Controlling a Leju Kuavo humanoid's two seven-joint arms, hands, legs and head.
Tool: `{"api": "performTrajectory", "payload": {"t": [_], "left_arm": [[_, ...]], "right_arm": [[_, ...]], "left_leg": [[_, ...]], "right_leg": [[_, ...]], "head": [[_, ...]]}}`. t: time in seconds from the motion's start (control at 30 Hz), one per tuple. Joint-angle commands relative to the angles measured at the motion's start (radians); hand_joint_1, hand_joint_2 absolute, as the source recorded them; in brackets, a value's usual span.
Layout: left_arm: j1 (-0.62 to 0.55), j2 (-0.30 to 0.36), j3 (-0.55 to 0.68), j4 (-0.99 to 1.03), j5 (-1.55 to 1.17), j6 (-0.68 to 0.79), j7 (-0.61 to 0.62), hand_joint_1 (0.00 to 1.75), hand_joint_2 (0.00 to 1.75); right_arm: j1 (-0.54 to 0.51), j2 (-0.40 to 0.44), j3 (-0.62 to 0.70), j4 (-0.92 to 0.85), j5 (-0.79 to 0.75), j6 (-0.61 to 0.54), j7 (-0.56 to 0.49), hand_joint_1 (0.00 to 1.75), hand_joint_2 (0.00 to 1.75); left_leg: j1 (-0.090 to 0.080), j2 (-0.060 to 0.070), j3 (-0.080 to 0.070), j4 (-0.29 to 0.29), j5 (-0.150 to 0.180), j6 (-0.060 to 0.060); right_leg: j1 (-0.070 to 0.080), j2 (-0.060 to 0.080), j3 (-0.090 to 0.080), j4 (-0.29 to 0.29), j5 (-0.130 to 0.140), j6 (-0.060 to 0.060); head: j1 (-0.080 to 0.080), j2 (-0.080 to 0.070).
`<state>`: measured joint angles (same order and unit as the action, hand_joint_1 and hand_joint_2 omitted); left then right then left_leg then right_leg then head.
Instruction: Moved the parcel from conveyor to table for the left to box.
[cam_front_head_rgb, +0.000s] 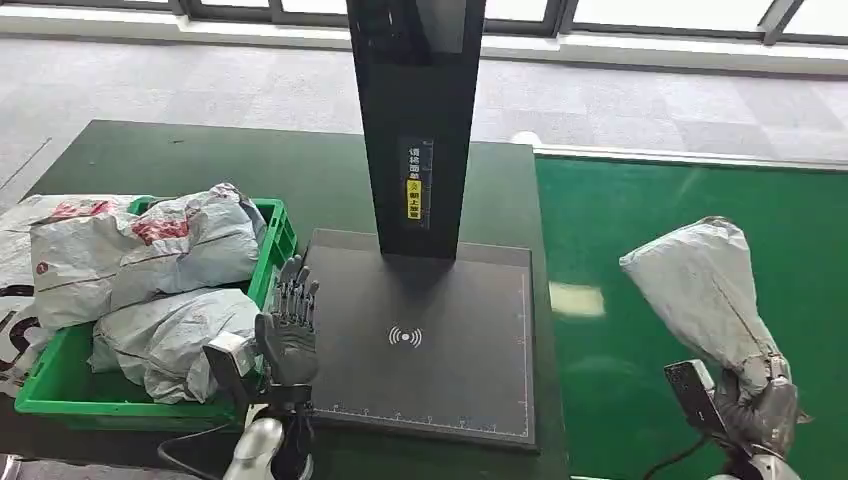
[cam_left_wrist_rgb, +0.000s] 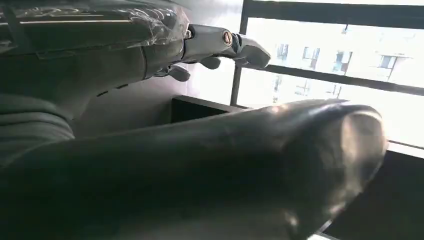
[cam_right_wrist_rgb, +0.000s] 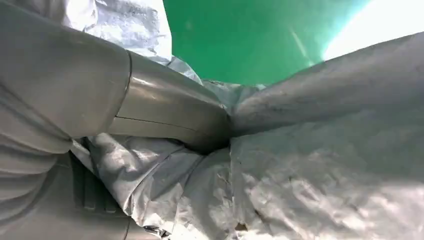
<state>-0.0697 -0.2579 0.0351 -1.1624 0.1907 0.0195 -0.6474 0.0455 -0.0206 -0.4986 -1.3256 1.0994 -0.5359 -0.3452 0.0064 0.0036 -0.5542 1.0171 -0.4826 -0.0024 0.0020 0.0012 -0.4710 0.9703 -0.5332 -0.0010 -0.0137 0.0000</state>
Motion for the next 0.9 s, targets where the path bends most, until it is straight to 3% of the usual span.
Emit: {"api": "performTrajectory", "payload": {"t": [0.03,0.1,0.23,0.27,0.3,0.33,0.4,0.5,0.67,0.83,0.9], "left_arm": [[-0.042,-0.004,-0.004,0.078,-0.008,-0.004,-0.004,0.00,0.00],[-0.048,-0.005,-0.007,0.086,-0.010,-0.003,-0.006,0.00,0.00],[-0.048,-0.003,-0.007,0.084,-0.011,-0.002,-0.005,0.00,0.00],[-0.031,-0.029,0.024,0.009,0.012,-0.042,-0.051,0.00,0.00],[-0.028,-0.035,0.026,-0.005,0.005,-0.046,-0.051,0.00,0.00],[-0.003,-0.054,0.019,-0.084,-0.030,-0.042,-0.051,0.00,0.00],[0.008,-0.057,-0.007,-0.097,-0.027,-0.020,-0.051,0.00,0.00],[0.008,-0.050,-0.013,-0.098,-0.017,-0.017,-0.051,0.00,0.00],[0.007,-0.046,-0.012,-0.097,-0.014,-0.018,-0.051,0.00,0.00],[0.007,-0.046,-0.012,-0.097,-0.014,-0.018,-0.051,0.00,0.00],[0.049,-0.077,0.000,-0.240,-0.084,-0.028,-0.051,0.00,0.00]], "right_arm": [[0.039,0.126,0.223,-0.180,0.044,-0.121,-0.056,1.75,1.75],[0.045,0.116,0.285,-0.191,0.078,-0.135,0.019,1.75,1.75],[0.048,0.082,0.298,-0.177,0.062,-0.148,0.038,1.75,1.75],[0.022,0.132,0.419,-0.190,-0.138,-0.044,-0.213,1.75,1.75],[0.008,0.169,0.439,-0.179,-0.119,-0.045,-0.219,1.75,1.75],[-0.033,0.247,0.543,-0.125,-0.041,-0.069,-0.154,1.75,1.75],[-0.063,0.233,0.669,-0.075,0.005,-0.149,-0.023,1.75,1.75],[-0.054,0.193,0.683,-0.092,-0.016,-0.157,-0.001,1.75,1.75],[-0.046,0.172,0.676,-0.106,-0.041,-0.151,-0.008,1.75,1.75],[-0.046,0.172,0.676,-0.106,-0.041,-0.151,-0.008,1.75,1.75],[-0.034,0.195,0.683,-0.110,-0.081,-0.118,-0.043,1.75,1.75]], "left_leg": [[-0.001,0.002,-0.001,-0.002,0.001,-0.001],[-0.001,0.004,-0.002,-0.002,0.001,-0.001],[-0.001,0.002,-0.002,-0.001,0.001,-0.001],[-0.002,0.001,-0.003,-0.003,0.003,-0.001],[-0.002,0.005,-0.004,-0.002,0.003,-0.002],[-0.001,0.004,-0.004,0.000,0.002,-0.002],[0.000,0.011,-0.005,-0.001,0.002,-0.003],[0.000,0.011,-0.004,-0.003,0.003,-0.003],[-0.001,-0.005,-0.004,-0.002,0.004,-0.004],[-0.002,-0.002,-0.005,-0.004,0.005,-0.004],[-0.003,-0.004,-0.005,-0.003,0.005,-0.004]], "right_leg": [[-0.001,0.002,-0.003,0.000,0.001,0.000],[-0.001,0.005,-0.004,0.002,0.001,0.000],[-0.001,0.002,-0.005,0.003,0.001,0.000],[-0.002,0.001,-0.006,0.002,0.001,0.000],[-0.002,0.005,-0.010,0.004,0.002,0.000],[-0.001,0.004,-0.008,0.004,0.001,-0.001],[0.000,0.011,-0.010,0.005,0.002,-0.001],[0.000,0.011,-0.010,0.006,0.002,-0.001],[-0.001,-0.005,-0.008,0.005,-0.002,-0.003],[-0.002,-0.002,-0.008,0.005,-0.001,-0.003],[-0.002,-0.003,-0.009,0.005,-0.001,-0.003]], "head": [[0.000,0.000],[0.000,0.000],[0.000,0.000],[0.000,0.000],[0.000,0.000],[0.000,0.000],[0.000,0.000],[0.000,0.000],[0.000,0.000],[0.000,0.000],[0.000,0.000]]}}
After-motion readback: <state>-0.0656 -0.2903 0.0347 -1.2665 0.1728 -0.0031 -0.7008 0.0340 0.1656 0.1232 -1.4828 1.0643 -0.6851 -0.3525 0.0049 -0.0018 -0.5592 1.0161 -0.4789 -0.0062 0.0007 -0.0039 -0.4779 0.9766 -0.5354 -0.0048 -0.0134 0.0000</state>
